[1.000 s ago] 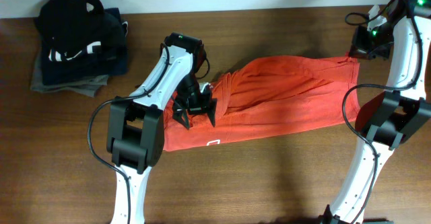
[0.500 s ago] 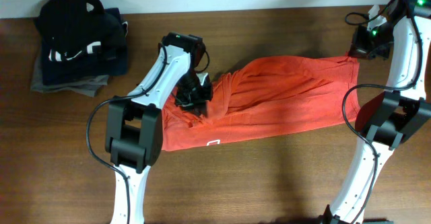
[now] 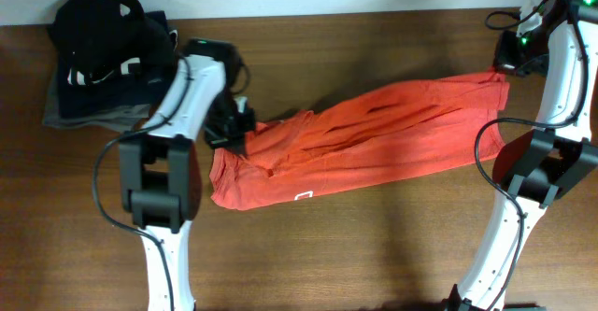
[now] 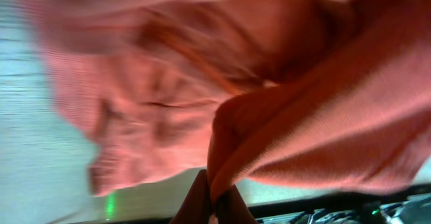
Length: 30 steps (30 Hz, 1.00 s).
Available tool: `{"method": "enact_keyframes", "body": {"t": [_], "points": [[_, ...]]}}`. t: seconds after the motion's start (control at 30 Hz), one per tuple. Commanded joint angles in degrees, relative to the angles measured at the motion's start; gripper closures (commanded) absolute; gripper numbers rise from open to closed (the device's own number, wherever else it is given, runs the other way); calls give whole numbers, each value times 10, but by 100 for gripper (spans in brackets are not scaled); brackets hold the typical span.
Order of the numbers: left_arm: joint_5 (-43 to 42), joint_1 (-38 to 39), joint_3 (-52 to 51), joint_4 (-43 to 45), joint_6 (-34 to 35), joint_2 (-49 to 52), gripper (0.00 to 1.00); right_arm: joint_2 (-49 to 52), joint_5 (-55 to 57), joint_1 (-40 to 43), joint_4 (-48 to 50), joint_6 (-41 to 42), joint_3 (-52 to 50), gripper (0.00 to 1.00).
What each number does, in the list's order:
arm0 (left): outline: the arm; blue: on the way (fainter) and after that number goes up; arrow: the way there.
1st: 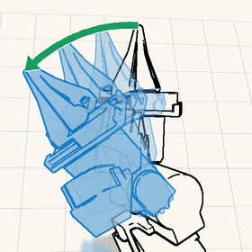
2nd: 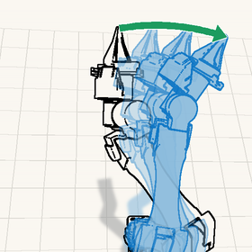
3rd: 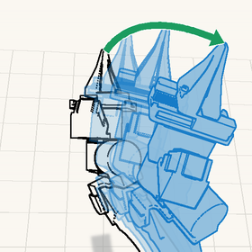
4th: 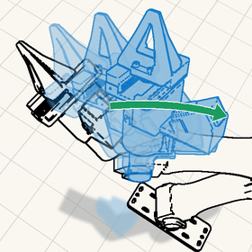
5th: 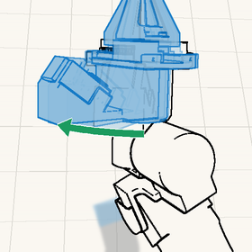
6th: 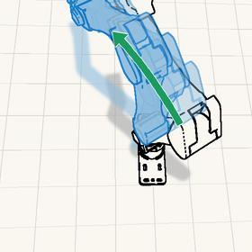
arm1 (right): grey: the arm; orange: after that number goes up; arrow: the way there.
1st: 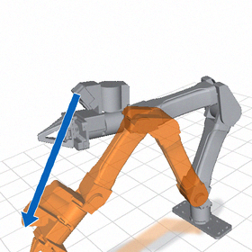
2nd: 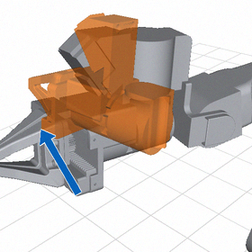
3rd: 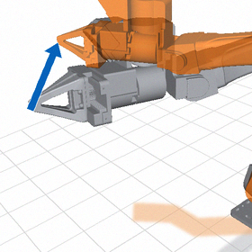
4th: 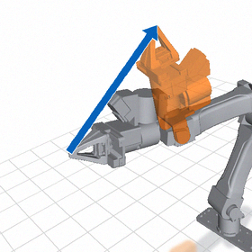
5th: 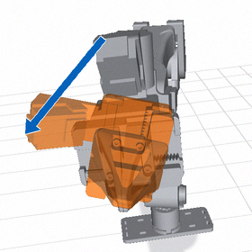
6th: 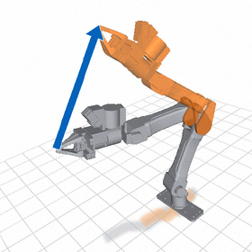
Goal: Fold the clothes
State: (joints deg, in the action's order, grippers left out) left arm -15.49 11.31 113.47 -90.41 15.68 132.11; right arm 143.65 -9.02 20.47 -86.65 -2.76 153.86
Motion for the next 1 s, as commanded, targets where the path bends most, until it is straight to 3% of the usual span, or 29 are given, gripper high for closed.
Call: {"method": "enact_keyframes", "body": {"t": [0.0, 0.53, 0.6, 0.67, 0.7, 0.83, 0.97], "points": [[18, -38, 3, -4, 1, -7, 99, 0, 24, -1, 5, 3, 14, 95], [71, -61, 2, -64, -14, -7, 99, 0, 68, -1, 11, 22, 13, 86], [72, -61, 2, -64, -18, -7, 89, 0, 67, -1, 13, 22, 13, 78], [72, -61, 2, -64, -18, -7, 57, 0, 67, -1, 14, 23, 13, 65], [72, -61, 2, -64, -18, -7, 50, 0, 67, -1, 14, 24, 13, 61], [74, -61, 4, -63, -18, -8, 53, 0, 27, -3, 2, 32, 13, 59], [74, -61, 22, -63, -19, -16, 61, 0, -9, -8, -27, 32, 13, 52]]}}
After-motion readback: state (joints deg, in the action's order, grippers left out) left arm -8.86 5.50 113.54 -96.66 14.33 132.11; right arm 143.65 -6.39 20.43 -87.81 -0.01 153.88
